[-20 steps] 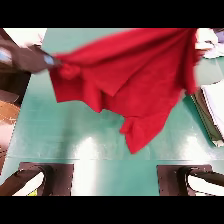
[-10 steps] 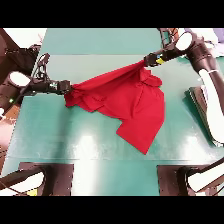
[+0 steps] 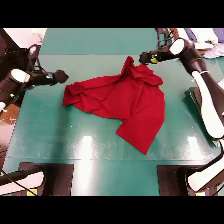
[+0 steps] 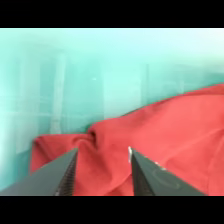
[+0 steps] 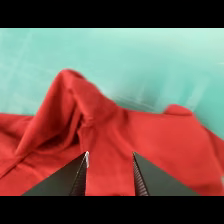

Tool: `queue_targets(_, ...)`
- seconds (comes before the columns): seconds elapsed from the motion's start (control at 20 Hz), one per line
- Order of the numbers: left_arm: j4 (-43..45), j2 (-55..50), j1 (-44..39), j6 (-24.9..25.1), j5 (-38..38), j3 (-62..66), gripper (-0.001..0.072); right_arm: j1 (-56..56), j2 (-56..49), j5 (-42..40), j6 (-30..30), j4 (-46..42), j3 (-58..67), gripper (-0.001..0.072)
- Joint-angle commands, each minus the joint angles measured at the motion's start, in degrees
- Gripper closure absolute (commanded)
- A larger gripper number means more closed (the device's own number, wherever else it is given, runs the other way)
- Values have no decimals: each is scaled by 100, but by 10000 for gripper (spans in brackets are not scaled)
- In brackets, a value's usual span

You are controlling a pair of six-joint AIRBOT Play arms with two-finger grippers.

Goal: Fold the shirts.

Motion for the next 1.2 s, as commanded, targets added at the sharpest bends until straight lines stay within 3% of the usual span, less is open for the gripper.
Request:
queue_targets(0.0,42,-13,723,391,-1657,507,295,-240,278,1132,-192,57,-11,372)
queue_targets(0.05,50,-15,951,564,-2159,498,293,-332,376,1563,-302,61,-79,372)
queue_targets(0.15,52,-17,1281,1099,-2868,306,20,-455,636,2111,-490,247,-468,372)
queue_targets(0.25,57,-17,1327,1537,-2861,-90,12,-592,922,2288,-535,739,-1038,372)
queue_targets(0.45,63,-20,955,2216,-1937,-855,13,-704,1585,2076,-553,1084,-2234,372)
queue_targets(0.75,448,-20,417,2402,-1058,-1231,42,-704,2463,1504,-551,1082,-3442,372)
queue_targets(1.05,699,-306,140,2334,-1224,-1231,45,-704,2986,1351,-549,1075,-3869,372)
queue_targets(1.1,737,-310,140,2334,-1287,-1231,191,-704,3049,1342,-549,1075,-3866,372)
queue_targets(1.15,734,-310,140,2288,-1318,-1213,398,-706,3130,1331,-549,1069,-3864,372)
